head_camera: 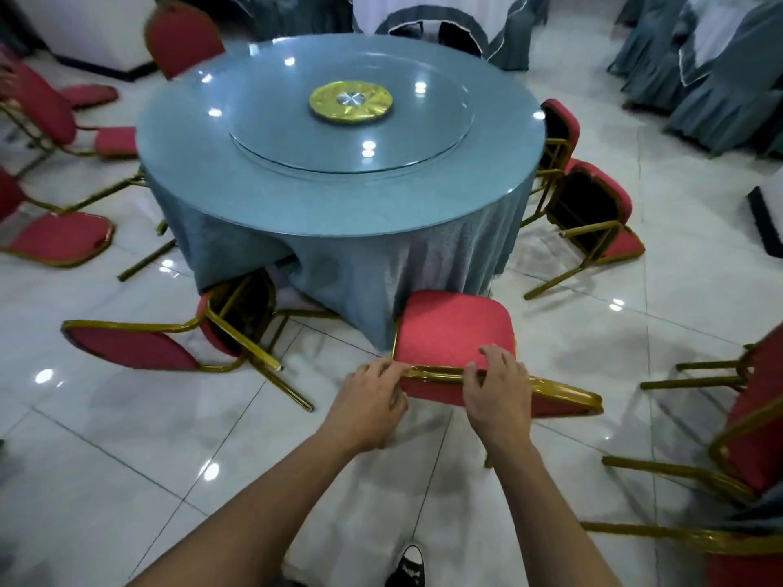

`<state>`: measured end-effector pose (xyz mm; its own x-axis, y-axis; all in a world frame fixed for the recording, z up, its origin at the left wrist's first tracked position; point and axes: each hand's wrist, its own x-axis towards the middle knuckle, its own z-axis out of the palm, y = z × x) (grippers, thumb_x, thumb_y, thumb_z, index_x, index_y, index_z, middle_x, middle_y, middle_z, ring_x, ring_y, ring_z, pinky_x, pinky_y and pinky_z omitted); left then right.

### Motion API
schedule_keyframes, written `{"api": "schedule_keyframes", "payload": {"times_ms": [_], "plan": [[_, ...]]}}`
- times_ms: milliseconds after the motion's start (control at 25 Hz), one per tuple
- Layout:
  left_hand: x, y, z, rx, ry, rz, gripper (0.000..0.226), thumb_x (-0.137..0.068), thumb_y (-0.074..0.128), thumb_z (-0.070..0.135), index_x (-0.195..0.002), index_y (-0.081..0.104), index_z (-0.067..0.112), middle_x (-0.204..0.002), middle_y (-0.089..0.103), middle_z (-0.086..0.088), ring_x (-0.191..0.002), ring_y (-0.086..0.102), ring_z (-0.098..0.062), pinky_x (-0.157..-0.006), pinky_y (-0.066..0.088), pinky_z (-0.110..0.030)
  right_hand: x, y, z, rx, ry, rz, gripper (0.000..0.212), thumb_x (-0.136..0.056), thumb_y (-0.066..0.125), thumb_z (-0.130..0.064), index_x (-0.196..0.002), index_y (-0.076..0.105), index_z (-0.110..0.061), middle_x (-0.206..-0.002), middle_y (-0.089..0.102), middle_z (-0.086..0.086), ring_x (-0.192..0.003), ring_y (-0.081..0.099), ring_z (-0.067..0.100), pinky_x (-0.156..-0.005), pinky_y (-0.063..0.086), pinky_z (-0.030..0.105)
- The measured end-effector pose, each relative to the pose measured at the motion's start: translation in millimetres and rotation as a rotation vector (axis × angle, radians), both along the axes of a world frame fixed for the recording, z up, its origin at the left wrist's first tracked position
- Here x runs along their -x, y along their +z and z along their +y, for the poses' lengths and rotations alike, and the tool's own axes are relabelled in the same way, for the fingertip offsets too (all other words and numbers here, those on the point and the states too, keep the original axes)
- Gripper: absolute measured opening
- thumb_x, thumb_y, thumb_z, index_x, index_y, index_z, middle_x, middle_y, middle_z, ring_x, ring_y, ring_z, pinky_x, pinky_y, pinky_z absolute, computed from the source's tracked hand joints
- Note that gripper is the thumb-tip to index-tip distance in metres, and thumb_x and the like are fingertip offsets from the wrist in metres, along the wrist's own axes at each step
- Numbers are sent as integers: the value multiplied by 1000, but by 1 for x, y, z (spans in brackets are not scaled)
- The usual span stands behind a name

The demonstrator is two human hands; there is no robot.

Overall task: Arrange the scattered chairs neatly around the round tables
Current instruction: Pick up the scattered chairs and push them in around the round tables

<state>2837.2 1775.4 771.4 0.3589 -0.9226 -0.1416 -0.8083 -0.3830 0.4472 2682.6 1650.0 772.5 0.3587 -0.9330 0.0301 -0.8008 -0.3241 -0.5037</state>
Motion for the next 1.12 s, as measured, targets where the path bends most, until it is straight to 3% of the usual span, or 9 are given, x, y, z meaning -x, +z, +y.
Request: {"api": "schedule_keyframes", "payload": {"times_ms": [360, 520, 680, 960, 1120], "plan": [[-149, 40, 180, 148, 395, 35, 41, -101, 47, 37, -142, 44, 34, -145, 44, 8, -132, 39, -14, -112, 36, -35, -202, 25, 146, -84, 339, -57, 41, -96, 54, -28, -137, 54, -18, -138, 54, 3, -124, 51, 22, -107, 40, 42], [-221, 37, 281, 128, 520, -2, 38, -100, 47, 37, -139, 46, 34, -142, 48, 8, -127, 43, -15, -108, 37, -33, -294, 26, 235, -129, 441, -90, 40, -97, 54, -27, -136, 55, -20, -139, 53, 0, -125, 51, 18, -105, 40, 36], [-281, 22, 358, 102, 647, 17, 37, -101, 45, 37, -138, 47, 33, -140, 49, 8, -125, 44, -15, -107, 36, -31, -371, 23, 304, -169, 538, -40, 36, -98, 58, -28, -134, 55, -25, -134, 52, -3, -116, 54, 15, -95, 43, 29], [-407, -7, 403, 53, 756, 85, 36, -101, 45, 34, -137, 48, 31, -138, 49, 8, -124, 45, -16, -106, 35, -33, -519, -10, 335, -214, 667, -29, 35, -98, 57, -28, -133, 55, -25, -131, 54, -5, -118, 54, 15, -100, 47, 34], [-511, -20, 404, -22, 753, 114, 37, -102, 44, 34, -139, 47, 31, -140, 49, 8, -124, 45, -17, -107, 36, -34, -628, -35, 331, -262, 693, -17, 33, -97, 57, -27, -130, 56, -25, -128, 55, -3, -113, 56, 18, -94, 49, 37]]}}
